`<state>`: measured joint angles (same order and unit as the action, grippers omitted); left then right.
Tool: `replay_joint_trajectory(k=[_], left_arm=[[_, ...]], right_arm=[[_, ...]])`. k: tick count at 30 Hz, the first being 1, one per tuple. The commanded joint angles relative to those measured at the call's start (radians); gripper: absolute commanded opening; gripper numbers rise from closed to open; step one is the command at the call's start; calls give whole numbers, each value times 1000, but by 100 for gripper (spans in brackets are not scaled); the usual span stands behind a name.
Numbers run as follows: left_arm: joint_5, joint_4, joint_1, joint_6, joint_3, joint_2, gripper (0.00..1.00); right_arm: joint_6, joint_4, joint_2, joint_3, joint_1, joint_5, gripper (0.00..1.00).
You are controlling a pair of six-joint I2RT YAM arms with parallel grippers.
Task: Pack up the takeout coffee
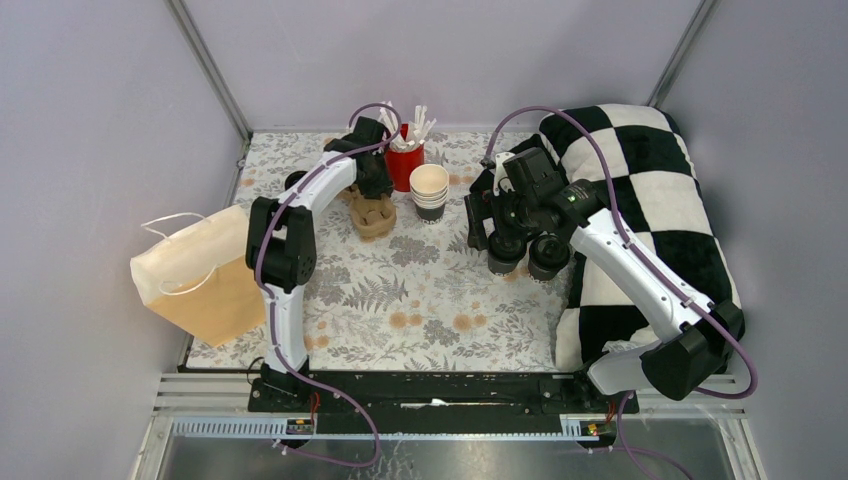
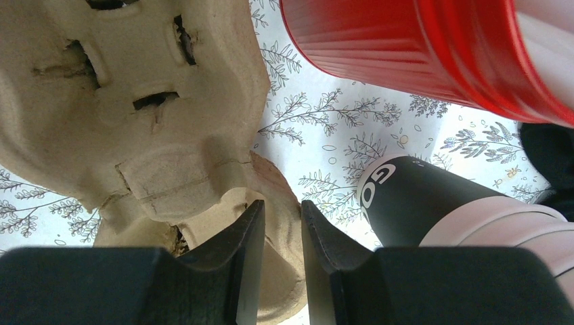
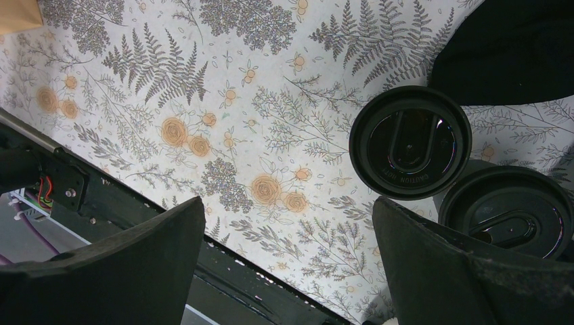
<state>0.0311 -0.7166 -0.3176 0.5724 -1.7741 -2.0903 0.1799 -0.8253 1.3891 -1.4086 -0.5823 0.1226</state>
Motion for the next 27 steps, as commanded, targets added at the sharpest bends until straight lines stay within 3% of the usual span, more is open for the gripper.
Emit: replay_joint_trajectory(k=[1, 5, 13, 18, 27], left_arm=[[18, -9, -6, -25, -45, -11, 32], [22, -17, -6, -39, -58, -23, 31], [19, 6, -6, -74, -52, 10, 9], [-7, 62, 11, -117, 12, 86, 8], [-362, 344, 200, -67, 352, 306, 0]], right_arm=[[-7, 13, -35, 3, 6, -5, 100], [-7, 15, -36, 6, 6, -2, 100], [-5, 10, -38, 1, 6, -5, 100], [-10, 6, -38, -5, 6, -9, 100], [-17, 21, -20, -7, 6, 19, 100]])
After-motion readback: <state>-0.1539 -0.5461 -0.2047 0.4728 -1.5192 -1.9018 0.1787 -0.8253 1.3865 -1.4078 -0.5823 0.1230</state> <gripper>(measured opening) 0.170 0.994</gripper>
